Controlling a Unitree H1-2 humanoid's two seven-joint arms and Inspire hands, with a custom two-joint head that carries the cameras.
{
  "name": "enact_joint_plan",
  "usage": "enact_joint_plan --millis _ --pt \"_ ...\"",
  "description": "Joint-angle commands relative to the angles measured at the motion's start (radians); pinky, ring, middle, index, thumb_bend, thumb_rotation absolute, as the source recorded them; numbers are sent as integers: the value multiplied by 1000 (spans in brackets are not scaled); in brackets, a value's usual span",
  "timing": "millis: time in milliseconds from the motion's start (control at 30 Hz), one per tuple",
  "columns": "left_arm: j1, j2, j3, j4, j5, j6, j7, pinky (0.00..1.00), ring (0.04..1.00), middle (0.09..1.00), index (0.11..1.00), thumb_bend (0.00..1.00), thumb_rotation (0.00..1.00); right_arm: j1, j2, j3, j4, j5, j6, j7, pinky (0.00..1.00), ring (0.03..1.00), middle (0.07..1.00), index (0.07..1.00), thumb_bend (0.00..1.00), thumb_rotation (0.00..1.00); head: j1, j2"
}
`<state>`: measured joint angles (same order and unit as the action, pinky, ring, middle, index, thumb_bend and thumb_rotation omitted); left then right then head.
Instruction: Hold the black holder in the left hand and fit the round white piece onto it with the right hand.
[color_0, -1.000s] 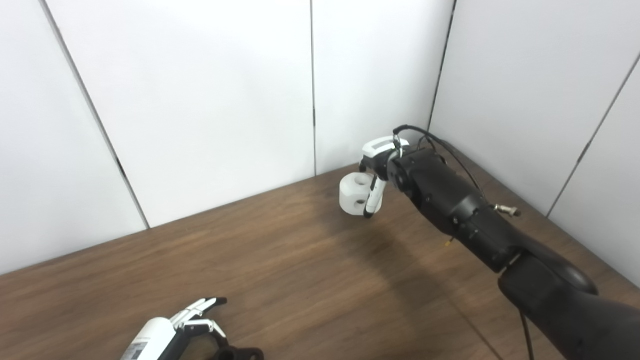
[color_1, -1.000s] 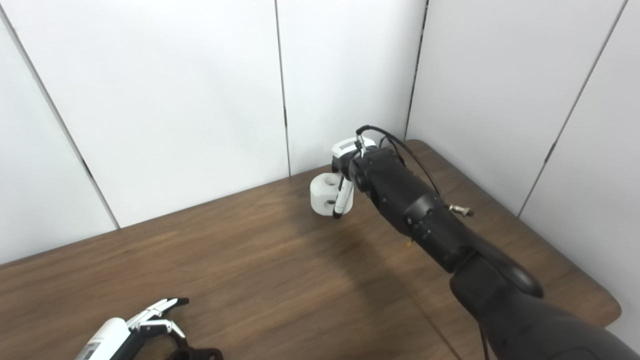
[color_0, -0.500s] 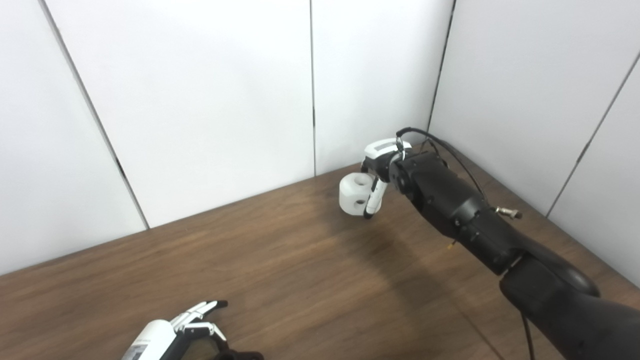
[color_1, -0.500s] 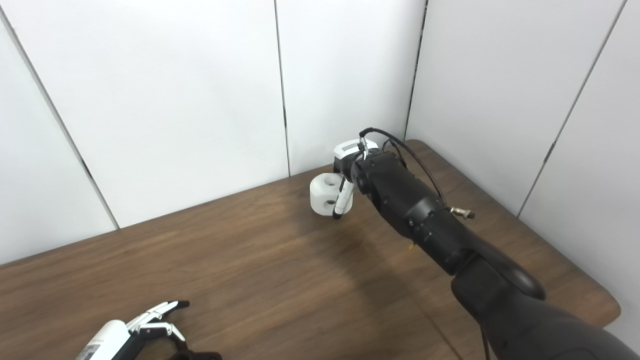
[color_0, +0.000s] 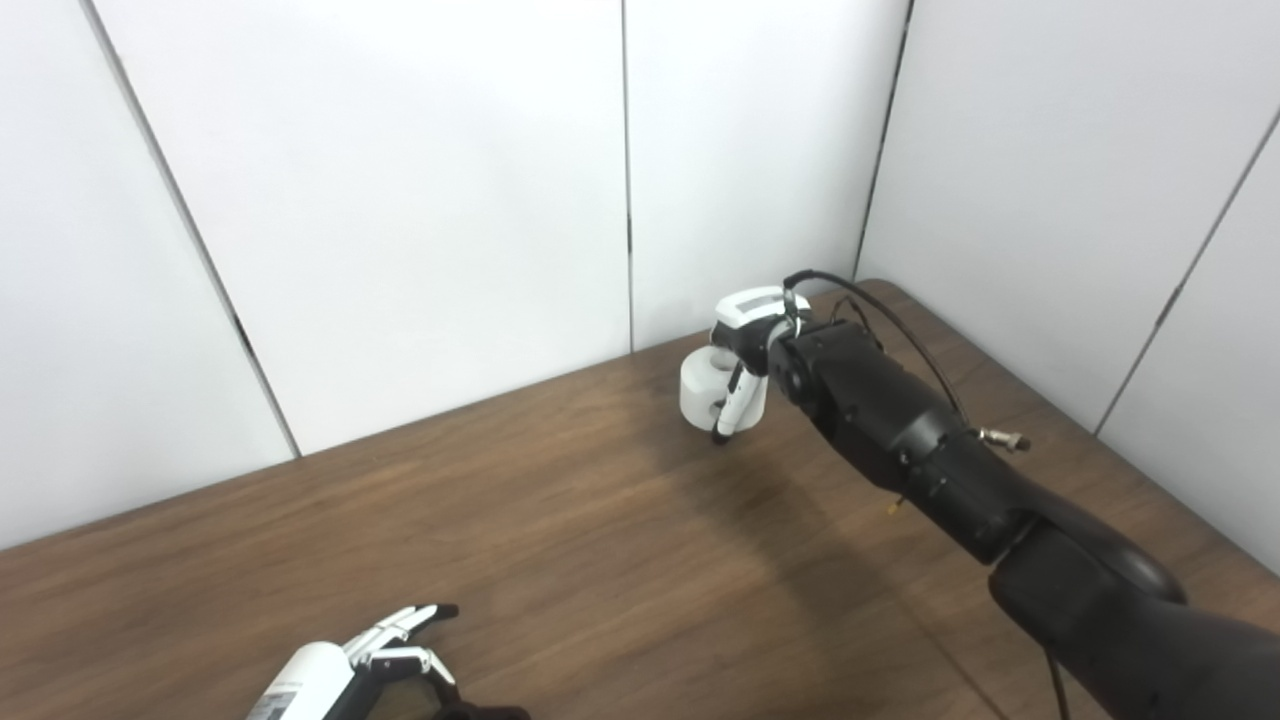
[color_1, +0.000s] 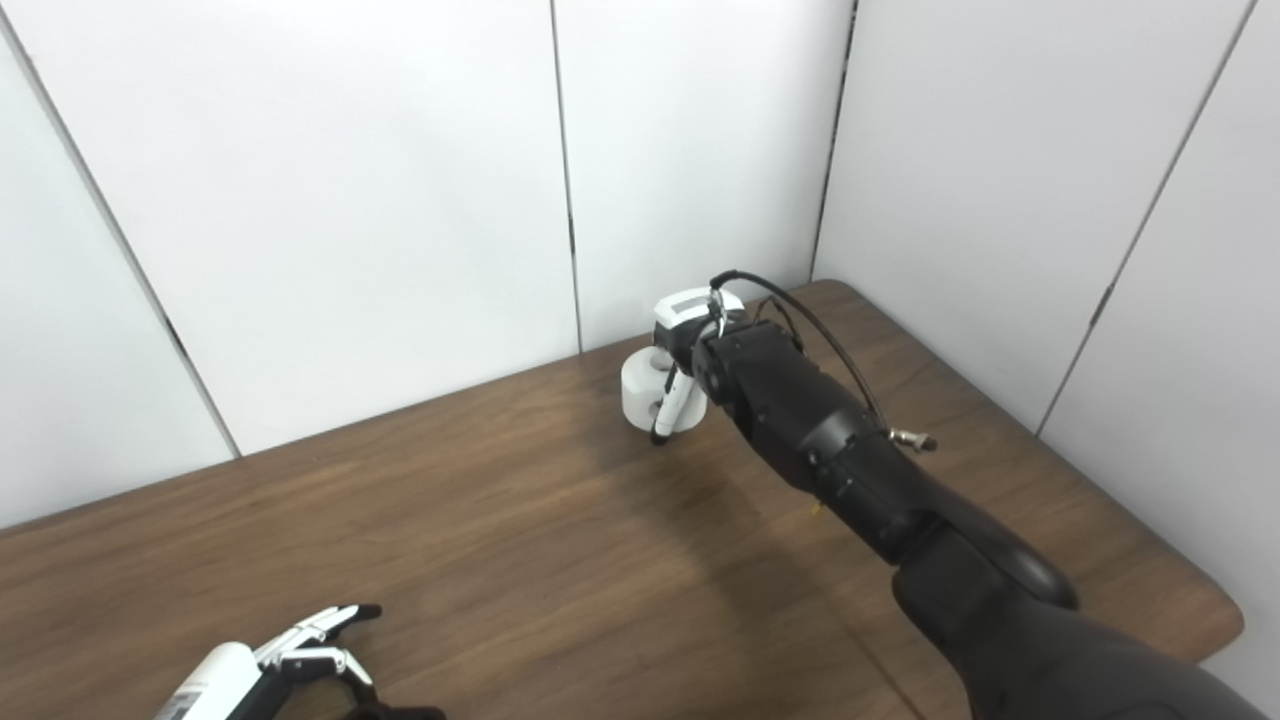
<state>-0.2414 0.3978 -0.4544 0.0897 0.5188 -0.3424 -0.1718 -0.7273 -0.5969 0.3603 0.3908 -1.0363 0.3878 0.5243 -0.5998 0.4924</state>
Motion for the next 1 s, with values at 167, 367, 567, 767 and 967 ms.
enact_joint_plan --millis 167,367,567,767,967 --pt "51 23 -20 25 17 44 -82 806 918 909 488 521 48 -3 -2 -25 -2 22 1 -158 881 812 740 492 533 147 2 5" --pt "49 24 -20 24 14 50 -90 808 917 912 488 521 48 8 -16 -12 -12 23 -17 -209 890 796 706 485 517 138 7 13" --pt "46 22 -21 22 22 65 -95 809 919 912 488 521 48 22 -29 -18 -46 43 -50 -242 879 790 694 484 519 135 30 16" --pt "46 17 -21 33 34 75 -86 821 917 912 488 521 48 48 -42 -19 -173 73 -75 -191 878 806 725 485 522 139 107 6" --pt "41 -3 -31 65 64 63 -59 808 916 905 488 522 49 67 -56 -28 -277 115 -127 -156 847 801 719 483 523 138 230 7"
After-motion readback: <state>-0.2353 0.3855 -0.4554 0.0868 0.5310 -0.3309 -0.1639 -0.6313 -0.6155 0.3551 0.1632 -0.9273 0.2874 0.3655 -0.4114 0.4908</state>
